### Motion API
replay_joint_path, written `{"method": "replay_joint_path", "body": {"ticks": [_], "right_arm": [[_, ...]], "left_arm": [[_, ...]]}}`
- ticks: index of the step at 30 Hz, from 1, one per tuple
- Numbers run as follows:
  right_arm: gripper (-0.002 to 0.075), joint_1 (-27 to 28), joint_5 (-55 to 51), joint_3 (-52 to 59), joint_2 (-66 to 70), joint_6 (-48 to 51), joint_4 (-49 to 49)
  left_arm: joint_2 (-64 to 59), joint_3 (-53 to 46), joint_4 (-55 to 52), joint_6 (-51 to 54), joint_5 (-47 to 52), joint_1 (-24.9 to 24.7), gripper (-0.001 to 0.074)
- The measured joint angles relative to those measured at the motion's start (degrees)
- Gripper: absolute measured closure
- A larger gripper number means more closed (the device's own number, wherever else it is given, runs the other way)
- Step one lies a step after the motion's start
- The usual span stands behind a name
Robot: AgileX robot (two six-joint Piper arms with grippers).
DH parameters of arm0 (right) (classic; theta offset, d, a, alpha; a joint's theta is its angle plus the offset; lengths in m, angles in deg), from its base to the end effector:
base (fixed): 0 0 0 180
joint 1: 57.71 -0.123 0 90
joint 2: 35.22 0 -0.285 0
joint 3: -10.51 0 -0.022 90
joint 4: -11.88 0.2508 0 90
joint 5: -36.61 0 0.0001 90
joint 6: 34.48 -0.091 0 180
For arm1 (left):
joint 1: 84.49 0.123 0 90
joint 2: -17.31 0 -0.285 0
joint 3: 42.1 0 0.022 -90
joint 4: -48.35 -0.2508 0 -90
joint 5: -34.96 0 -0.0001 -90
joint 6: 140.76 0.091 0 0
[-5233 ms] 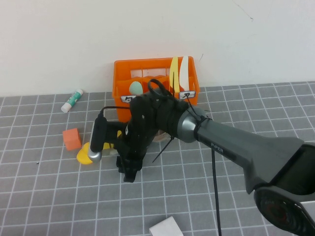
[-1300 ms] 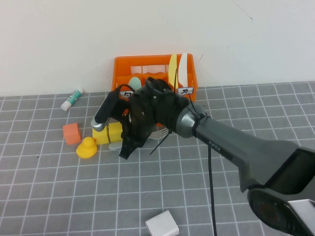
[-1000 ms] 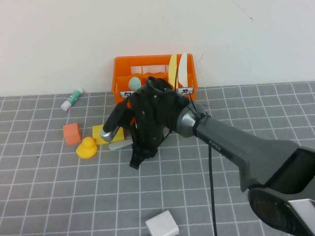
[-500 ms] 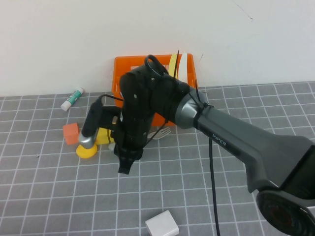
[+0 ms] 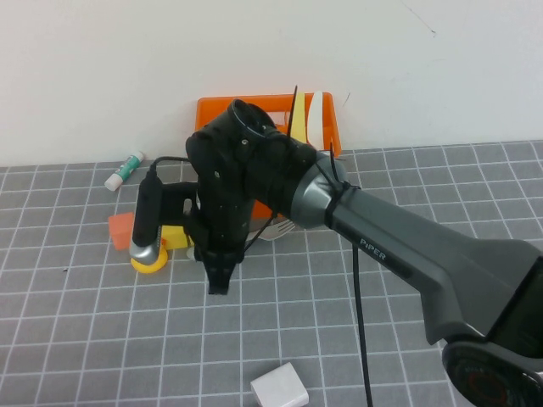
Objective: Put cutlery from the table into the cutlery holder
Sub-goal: Pick up the fork
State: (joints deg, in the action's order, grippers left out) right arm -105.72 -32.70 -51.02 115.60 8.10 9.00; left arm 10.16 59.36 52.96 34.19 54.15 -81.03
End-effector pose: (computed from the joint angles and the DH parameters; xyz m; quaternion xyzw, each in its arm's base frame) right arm 0.3594 0.3929 0.2024 -0.7012 0.6879 -0.0159 0.1866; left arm 0.0536 0.0008 0.1759 -0.0808 0.7883 -0.0421 0.6086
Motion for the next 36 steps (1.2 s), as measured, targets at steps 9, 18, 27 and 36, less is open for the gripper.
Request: {"method": "replay_joint_path", "body": {"ticks": [9,18,27,36], "right_arm": [[0.0418,0.00,10.73,0.00,0.00,0.00,-0.86],[0.0263,0.48,12.48,0.00,2.40,0.42,-7.32],[0.0293,2.05,12.84,0.41,5.81,0.42,-8.66],[0.0354,3.24,15.47,0.41,6.16,0.55,-9.55]], "left_arm": [[0.00,0.00,0.00,0.00,0.00,0.00,0.0736],[0.00,0.00,0.00,0.00,0.00,0.00,0.0736],[0.00,0.00,0.00,0.21,0.02,0.00,0.0736],[0.00,0.00,0.00,0.21,0.02,0.00,0.0736]]}}
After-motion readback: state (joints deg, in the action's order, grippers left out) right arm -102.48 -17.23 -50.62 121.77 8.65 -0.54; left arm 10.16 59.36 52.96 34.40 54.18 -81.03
